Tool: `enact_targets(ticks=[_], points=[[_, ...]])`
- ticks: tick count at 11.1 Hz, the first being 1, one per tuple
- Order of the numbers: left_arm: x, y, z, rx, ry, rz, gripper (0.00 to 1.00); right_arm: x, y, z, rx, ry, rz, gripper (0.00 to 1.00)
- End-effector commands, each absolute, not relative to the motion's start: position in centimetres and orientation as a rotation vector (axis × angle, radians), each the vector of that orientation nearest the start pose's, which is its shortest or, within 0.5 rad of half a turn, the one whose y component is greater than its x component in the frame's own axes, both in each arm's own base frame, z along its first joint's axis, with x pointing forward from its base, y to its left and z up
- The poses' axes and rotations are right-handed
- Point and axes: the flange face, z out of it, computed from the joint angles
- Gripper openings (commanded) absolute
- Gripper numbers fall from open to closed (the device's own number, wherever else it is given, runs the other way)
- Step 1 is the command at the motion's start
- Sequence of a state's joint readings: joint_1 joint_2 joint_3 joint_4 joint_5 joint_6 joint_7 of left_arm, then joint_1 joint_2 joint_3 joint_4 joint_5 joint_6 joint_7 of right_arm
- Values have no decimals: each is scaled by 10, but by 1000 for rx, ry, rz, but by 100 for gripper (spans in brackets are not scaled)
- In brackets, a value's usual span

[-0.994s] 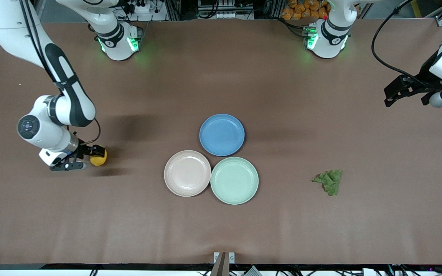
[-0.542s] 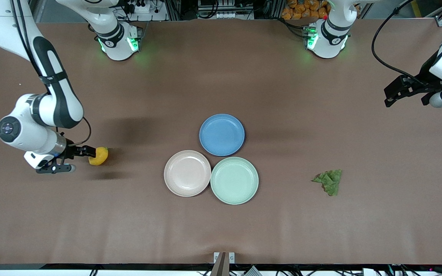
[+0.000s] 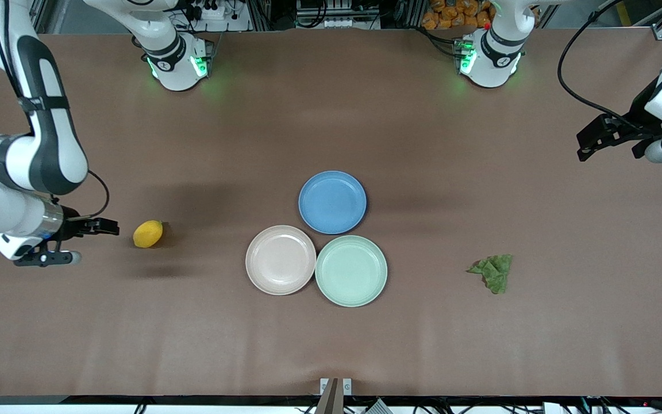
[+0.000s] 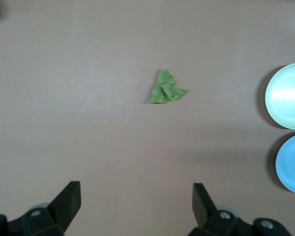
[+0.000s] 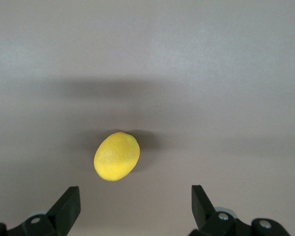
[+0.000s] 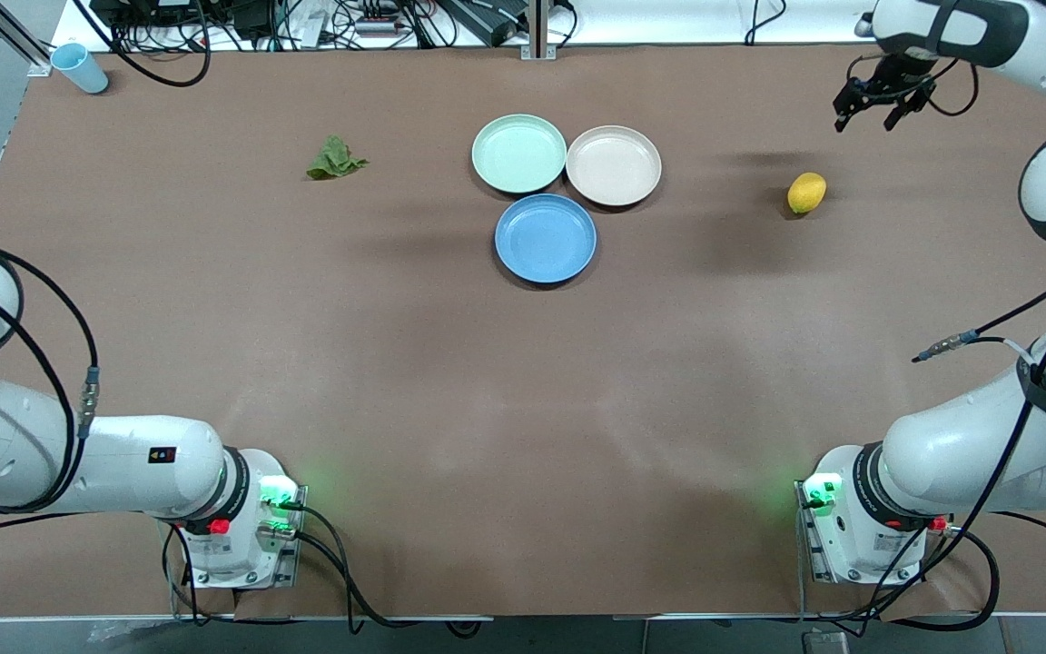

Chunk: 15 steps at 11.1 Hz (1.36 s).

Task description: Pick lemon and lettuce from plates

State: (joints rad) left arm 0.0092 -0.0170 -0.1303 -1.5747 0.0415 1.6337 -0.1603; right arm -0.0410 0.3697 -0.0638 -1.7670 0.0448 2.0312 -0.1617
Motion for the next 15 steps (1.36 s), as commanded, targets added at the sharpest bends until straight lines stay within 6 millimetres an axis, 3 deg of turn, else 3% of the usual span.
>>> enact_targets(ticks=[1, 6, 9, 11, 15], points=[[549, -49, 642, -3114, -52, -126, 100, 615, -55, 408, -3111, -80, 131, 100], [550, -44, 640, -3114, -56, -119, 100, 583, -41, 492, -3106, -40, 98, 100], [550, -42, 641, -3115, -54, -121, 100, 575, -39, 533, -3106, -56, 47, 100], [548, -37, 644, -3113, -42, -130, 100, 571, -36, 572, -3105, -69, 64, 100], [550, -37, 644, -3111, 13, -129, 100, 563, -41, 609, -3106, -67, 76, 100]])
